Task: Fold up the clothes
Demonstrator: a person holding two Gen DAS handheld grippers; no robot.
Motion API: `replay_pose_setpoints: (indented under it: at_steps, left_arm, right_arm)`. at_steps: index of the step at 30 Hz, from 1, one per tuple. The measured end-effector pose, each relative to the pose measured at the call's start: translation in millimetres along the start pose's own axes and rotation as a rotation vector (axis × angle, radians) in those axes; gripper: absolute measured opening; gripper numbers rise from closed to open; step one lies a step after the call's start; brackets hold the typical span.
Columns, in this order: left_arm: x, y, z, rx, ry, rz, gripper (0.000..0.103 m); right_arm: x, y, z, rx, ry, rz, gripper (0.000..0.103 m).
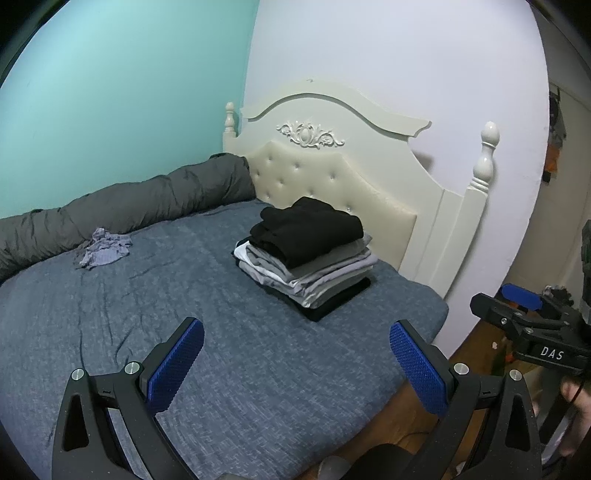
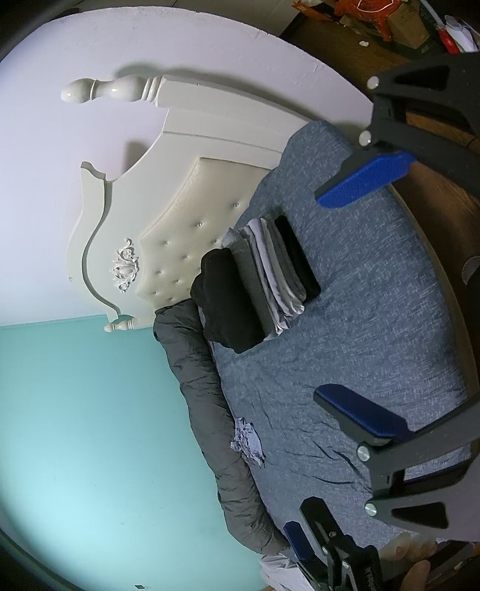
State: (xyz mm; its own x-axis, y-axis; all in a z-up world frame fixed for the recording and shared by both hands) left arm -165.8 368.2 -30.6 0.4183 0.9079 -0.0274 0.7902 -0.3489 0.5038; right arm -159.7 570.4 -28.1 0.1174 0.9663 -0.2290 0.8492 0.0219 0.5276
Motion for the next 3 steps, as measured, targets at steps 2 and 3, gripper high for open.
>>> replay_pose_setpoints:
  at_steps: [2,3]
  left_arm:
    - [0.5,0.9,-0.4,0.006,0.0,-0.003,0.103]
    - [1.1,1.1,-0.4,0.006,-0.001,-0.002,0.103]
  right_arm:
    - [1.1,-0.8,0.2,-0.001,0.0,0.0,0.097]
    - [1.8,-1.2,0.4,-0.002,0.0,0.0,0.097]
Point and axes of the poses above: each gripper's, at about its wrist camera, not at the fingertips, and y roughly against the way its jaws point, x to its right, z to its underside, the point moved 8 cm from there along -y, roughly the way its jaws point, and after that the axes turned 9 degrees about -y, right-handed, at the moved point
